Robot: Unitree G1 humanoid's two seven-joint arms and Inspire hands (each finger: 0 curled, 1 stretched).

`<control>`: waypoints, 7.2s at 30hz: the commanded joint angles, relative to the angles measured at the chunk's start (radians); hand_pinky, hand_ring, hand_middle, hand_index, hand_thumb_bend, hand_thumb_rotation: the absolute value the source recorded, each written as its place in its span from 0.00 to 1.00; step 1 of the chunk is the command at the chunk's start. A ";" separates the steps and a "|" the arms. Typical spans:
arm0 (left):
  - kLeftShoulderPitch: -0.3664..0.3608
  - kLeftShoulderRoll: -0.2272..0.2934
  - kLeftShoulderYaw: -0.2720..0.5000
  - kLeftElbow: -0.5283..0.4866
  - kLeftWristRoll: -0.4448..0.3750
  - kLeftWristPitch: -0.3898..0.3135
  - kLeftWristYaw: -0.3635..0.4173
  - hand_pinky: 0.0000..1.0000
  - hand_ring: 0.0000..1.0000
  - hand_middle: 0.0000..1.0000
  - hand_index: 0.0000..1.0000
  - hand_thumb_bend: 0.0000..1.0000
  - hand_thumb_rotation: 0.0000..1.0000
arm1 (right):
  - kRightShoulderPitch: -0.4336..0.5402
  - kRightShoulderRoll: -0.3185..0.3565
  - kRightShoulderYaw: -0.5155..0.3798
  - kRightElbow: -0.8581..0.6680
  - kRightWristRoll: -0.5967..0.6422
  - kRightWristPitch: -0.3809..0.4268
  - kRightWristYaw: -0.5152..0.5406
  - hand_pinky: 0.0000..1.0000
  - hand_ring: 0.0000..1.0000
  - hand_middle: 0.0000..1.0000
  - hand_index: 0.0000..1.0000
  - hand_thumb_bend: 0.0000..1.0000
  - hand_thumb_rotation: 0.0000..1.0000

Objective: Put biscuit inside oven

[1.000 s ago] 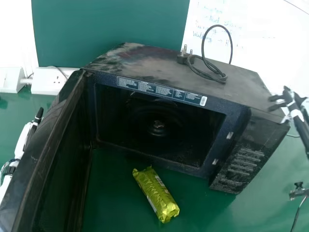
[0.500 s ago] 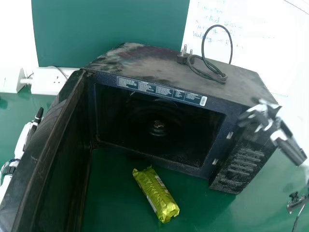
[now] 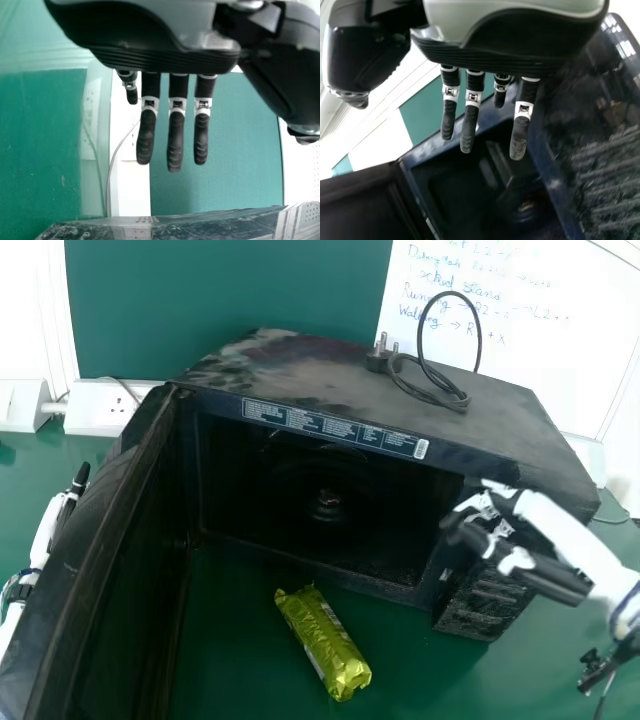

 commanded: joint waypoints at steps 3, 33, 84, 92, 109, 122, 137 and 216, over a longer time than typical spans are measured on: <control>0.009 0.002 0.003 -0.001 -0.001 -0.003 -0.002 0.24 0.30 0.38 0.48 0.52 0.06 | -0.011 -0.005 0.047 -0.095 -0.030 0.133 -0.050 0.38 0.45 0.51 0.64 0.87 0.33; 0.010 -0.004 0.000 -0.018 0.004 0.012 0.009 0.24 0.29 0.38 0.48 0.52 0.06 | -0.122 -0.191 0.374 -0.177 -0.352 0.152 0.010 0.46 0.80 0.82 0.92 1.00 0.79; 0.012 -0.005 -0.008 -0.024 0.015 0.010 0.011 0.24 0.29 0.38 0.48 0.52 0.06 | -0.515 0.026 0.883 0.012 -0.715 0.176 0.333 0.14 0.43 0.54 0.64 1.00 0.77; 0.009 -0.006 -0.006 -0.022 0.006 0.012 0.008 0.23 0.29 0.38 0.48 0.52 0.06 | -0.523 0.041 0.889 0.009 -0.748 0.212 0.371 0.20 0.55 0.63 0.70 1.00 0.68; 0.016 -0.009 -0.008 -0.038 0.008 0.007 0.007 0.23 0.29 0.38 0.48 0.52 0.06 | -0.512 0.128 0.970 -0.093 -1.062 0.243 0.505 0.16 0.26 0.37 0.87 1.00 0.62; 0.023 -0.014 -0.012 -0.065 0.014 0.031 0.021 0.23 0.28 0.38 0.48 0.52 0.06 | -0.476 0.264 0.993 -0.102 -1.301 0.190 0.598 0.24 0.36 0.48 0.80 0.97 0.67; 0.020 -0.014 -0.011 -0.057 0.015 0.020 0.016 0.23 0.29 0.38 0.48 0.52 0.06 | -0.451 0.410 1.007 -0.020 -1.455 0.118 0.618 0.29 0.40 0.45 0.84 1.00 0.67; 0.020 -0.013 -0.012 -0.060 0.014 0.026 0.013 0.23 0.29 0.38 0.48 0.52 0.06 | -0.386 0.548 0.903 0.071 -1.544 -0.046 0.429 0.08 0.16 0.47 0.66 0.56 0.00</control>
